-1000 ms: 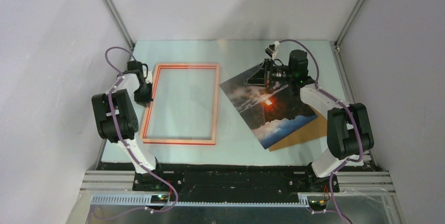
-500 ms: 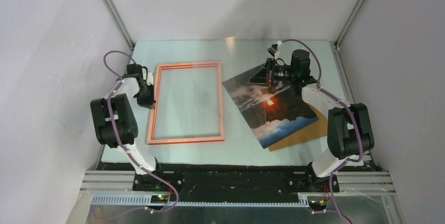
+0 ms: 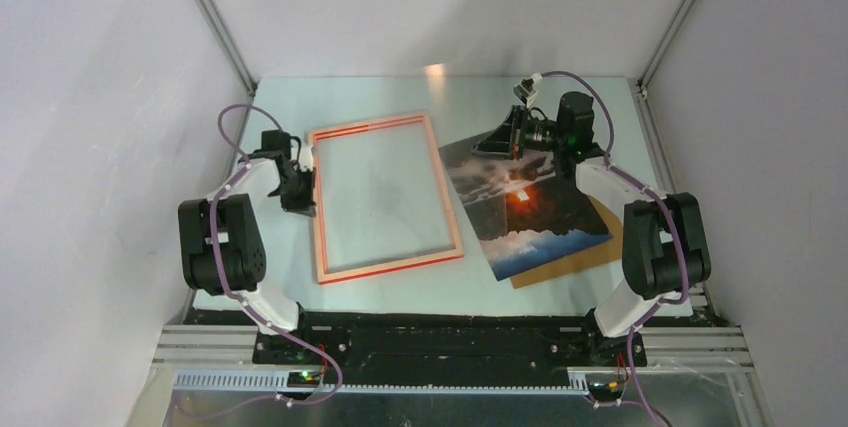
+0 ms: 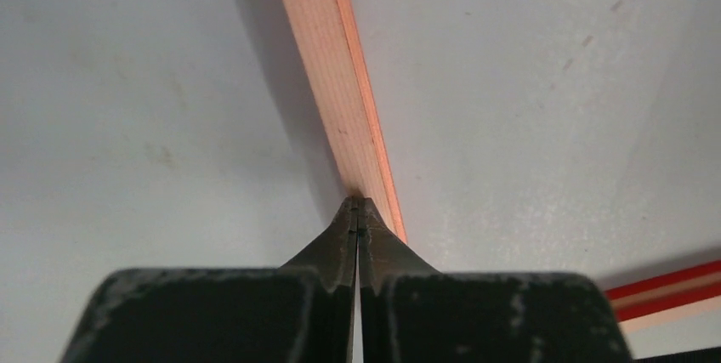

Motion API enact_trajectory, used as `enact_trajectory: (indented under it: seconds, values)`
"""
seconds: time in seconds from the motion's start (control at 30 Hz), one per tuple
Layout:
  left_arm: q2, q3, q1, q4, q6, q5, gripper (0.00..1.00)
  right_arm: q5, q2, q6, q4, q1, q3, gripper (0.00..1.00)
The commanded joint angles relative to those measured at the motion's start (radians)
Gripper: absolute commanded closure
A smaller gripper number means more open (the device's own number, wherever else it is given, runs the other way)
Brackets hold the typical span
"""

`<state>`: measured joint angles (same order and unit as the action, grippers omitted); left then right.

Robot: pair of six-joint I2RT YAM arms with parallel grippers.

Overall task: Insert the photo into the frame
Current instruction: Place the photo frame item in the photo frame.

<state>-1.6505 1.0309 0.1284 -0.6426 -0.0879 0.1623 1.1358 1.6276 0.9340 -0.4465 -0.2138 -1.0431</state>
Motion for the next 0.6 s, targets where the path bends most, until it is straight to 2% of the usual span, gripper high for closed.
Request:
enact_trajectory:
  seconds: [0.0, 0.2, 0.33, 0.4, 0.57]
  values:
    - [0.031, -0.026, -0.046, -0.03, -0.001, 0.052, 1.0, -0.002, 0.049, 0.025, -0.076, 0.0, -0.062, 1.0]
    - [0.048, -0.036, -0.063, -0.03, -0.01, 0.103, 1.0, -0.02, 0.112, -0.038, -0.018, -0.017, -0.117, 1.0]
    - [0.07, -0.038, -0.063, -0.03, -0.012, 0.087, 0.99, -0.016, 0.18, -0.044, -0.01, -0.028, -0.163, 1.0]
    - [0.086, -0.037, -0.063, -0.03, -0.013, 0.077, 0.94, -0.007, 0.225, -0.042, -0.008, -0.04, -0.187, 1.0]
    - [0.116, -0.034, -0.061, -0.031, -0.016, 0.046, 0.63, 0.019, 0.307, 0.005, -0.044, -0.055, -0.242, 1.0]
